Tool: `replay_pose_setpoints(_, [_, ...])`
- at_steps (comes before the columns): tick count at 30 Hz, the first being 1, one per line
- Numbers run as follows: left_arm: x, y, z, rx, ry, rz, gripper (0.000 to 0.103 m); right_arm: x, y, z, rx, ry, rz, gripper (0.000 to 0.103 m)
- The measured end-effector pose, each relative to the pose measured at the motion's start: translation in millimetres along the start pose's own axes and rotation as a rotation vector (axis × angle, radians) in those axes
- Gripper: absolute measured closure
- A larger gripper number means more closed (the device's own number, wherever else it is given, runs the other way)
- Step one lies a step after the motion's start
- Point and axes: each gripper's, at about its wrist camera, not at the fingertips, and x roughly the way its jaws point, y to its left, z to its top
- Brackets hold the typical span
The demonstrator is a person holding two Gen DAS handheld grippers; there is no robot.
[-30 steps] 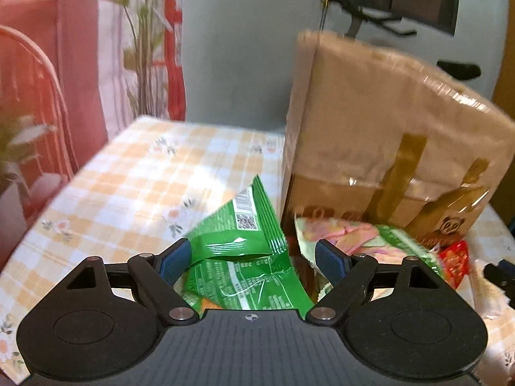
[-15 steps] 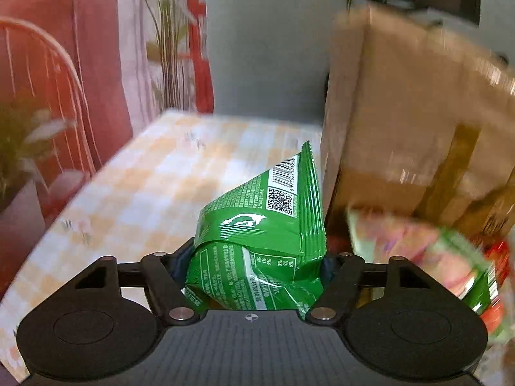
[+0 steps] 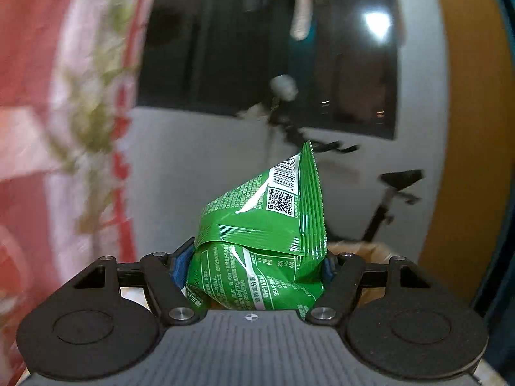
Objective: Organize snacks
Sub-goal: 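Carry the green packet over the box and open the left tool, then grasp the pink-and-green cucumber chip bag with left tool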
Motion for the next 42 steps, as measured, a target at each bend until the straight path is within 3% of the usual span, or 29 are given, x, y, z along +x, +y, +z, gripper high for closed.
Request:
replay_pose_setpoints(5, [70,-38,4,-0.061,0.083,-0.108,0.027,-1,-1,2,0.004,-0.008,-0.010,0.045])
replay_pose_setpoints(8, [102,-42,-8,-0.088,0.149,-0.152,0.017,-3,-1,3,-0.001,-0.015,-0.013,0.045])
replay_pose_setpoints(12, [111,-41,-19,-0.059,0.189,-0.162,0.006,-2,-6,3,0.011,-0.013,-0.014,0.045])
replay_pose_setpoints(17, [98,-21,-16,-0.051,0.149,-0.199,0.006,1,-6,1,0.021,-0.003,-0.008,0.045])
replay_pose_setpoints(21, [88,-10,-11,-0.062,0.110,-0.163,0.005,1,0,-1,0.004,-0.001,0.002,0.045])
replay_pose_setpoints(25, [98,-8,-6,-0.119,0.128,-0.155,0.005,-1,5,-1,-0.011,0.000,0.012,0.045])
replay_pose_setpoints(30, [94,-9,-12,-0.114,0.170,-0.100,0.005,-4,3,1,-0.011,-0.011,0.008,0.045])
replay_pose_setpoints(36, [66,-5,-51,-0.014,0.241,0.013,0.005,-3,-2,-2,0.017,-0.008,0.013,0.045])
replay_pose_setpoints(39, [48,0,-75,0.009,0.261,0.029,0.005,-1,-2,-3,0.018,-0.004,0.022,0.045])
replay_pose_setpoints(42, [46,4,-100,0.000,0.335,0.026,0.005,0,0,-4,0.015,0.002,0.027,0.045])
